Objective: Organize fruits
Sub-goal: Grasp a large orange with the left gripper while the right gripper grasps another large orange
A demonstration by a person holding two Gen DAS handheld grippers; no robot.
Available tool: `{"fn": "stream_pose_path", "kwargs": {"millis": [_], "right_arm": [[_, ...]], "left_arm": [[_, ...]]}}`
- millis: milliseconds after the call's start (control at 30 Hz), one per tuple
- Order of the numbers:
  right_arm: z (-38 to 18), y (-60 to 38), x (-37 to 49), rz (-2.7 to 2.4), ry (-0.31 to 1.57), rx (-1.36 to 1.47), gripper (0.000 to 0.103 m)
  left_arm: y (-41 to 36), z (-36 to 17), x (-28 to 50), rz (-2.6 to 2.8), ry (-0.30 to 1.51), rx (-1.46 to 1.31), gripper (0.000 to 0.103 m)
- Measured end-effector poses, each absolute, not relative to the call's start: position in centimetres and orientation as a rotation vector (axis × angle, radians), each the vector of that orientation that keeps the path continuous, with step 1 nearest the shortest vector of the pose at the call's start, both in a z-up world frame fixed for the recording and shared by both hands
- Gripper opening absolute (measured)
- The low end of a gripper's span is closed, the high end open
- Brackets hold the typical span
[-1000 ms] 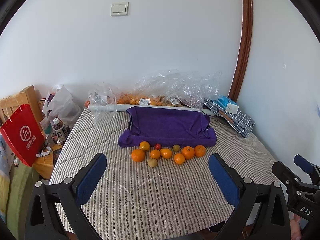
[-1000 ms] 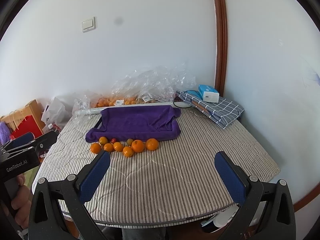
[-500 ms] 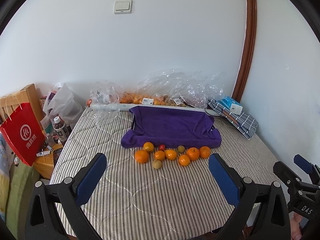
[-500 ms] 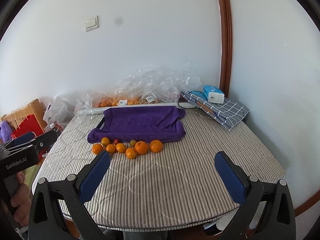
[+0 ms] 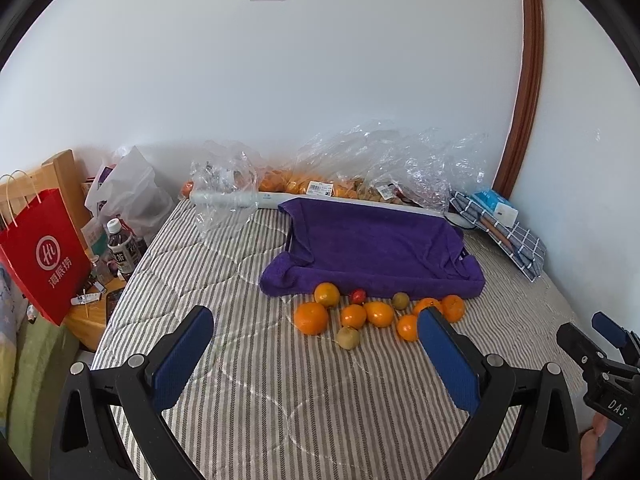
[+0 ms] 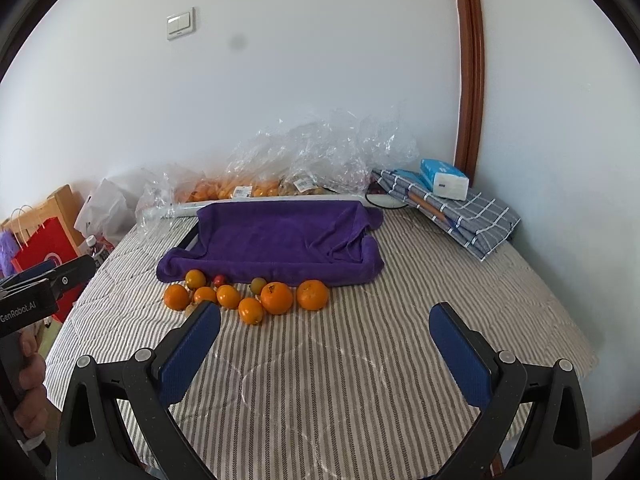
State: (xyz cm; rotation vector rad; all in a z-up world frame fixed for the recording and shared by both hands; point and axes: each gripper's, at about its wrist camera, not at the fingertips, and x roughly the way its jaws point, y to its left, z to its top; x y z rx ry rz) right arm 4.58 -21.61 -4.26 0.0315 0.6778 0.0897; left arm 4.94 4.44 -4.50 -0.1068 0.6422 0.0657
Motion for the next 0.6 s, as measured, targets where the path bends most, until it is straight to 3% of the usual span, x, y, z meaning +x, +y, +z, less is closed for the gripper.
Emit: {"fn": "stream_pose_path", "kwargs": {"millis": [167, 267, 367, 533, 600], "right_arm": [[-7.7, -21.4, 7.6, 0.143, 0.770, 0.039, 0.100], [-9.8, -20.4, 8.9, 0.143, 0.803, -0.021, 0.097], [-11.9, -20.0, 10.6, 0.150, 0.854, -0.027, 0.089], [-14.8, -20.1, 13.5, 0.143, 0.915, -0.004, 0.066], [-15.5, -20.2, 14.5, 0.158, 0.925, 0.012, 0.064]], "left_arm": [[5.9, -6.5, 6.6, 0.080, 0.650, -0.119, 0.102], [6.5, -7.8, 7.7, 0.091, 0.675, -0.104, 0.096], [7.2, -9.2, 8.8, 0.099, 0.691, -0.111, 0.096], [8.0, -11.2, 10.6, 0.100, 0.760, -0.107, 0.096], [8.2, -11.9, 11.3, 0.093, 0.780, -0.110, 0.096]]}}
